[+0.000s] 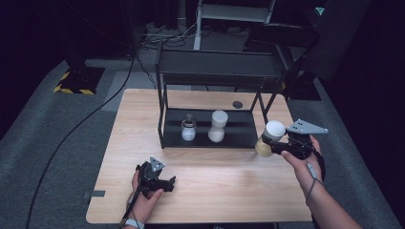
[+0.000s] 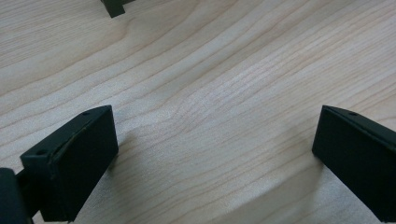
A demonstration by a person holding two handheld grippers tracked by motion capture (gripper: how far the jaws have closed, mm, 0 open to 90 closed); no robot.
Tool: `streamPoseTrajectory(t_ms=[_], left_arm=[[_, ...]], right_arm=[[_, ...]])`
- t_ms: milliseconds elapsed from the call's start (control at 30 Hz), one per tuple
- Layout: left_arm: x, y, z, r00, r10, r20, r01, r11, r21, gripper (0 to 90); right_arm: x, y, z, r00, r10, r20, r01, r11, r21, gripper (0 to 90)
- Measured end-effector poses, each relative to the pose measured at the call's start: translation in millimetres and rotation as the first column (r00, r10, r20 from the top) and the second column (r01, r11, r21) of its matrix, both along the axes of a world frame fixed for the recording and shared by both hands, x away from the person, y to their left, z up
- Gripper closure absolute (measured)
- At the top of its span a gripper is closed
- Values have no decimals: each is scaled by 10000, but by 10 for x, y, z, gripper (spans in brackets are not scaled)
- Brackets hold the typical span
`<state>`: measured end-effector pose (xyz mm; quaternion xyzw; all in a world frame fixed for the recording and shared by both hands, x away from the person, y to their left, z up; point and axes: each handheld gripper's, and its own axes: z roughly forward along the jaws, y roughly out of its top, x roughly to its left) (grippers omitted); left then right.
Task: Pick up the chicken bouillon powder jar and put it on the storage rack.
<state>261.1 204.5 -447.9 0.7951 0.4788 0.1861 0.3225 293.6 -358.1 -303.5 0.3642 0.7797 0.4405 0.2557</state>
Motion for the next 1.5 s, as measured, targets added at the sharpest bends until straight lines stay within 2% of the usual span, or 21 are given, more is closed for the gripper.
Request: streamPoseTrajectory(t_ms=[300,633,900,1233,1500], left_arm=[[0,0,-1,10000,2,1,-2,10000,-4,3],[-7,-6,-2,10000,47,14,-47,10000,-6,3],[-8,-8,-3,10000,58,16,-58,10000,-8,3],[-9,-9,-3,10000,62,17,-62,10000,-5,3],[-9,-9,-3,10000,61,20,-61,10000,-6,3]], right_arm=[[207,105,49,9999,8,116,-7,10000,-83,343],[440,211,24,10000,55,46,-54,9999,-96,343],[620,321,-73,9998,182,-5,-182,9998,-10,343],[776,490,-198,9998,209,32,-208,9995,-229,343],[906,612,-332,9997,117,-192,-122,9995,-274,343]])
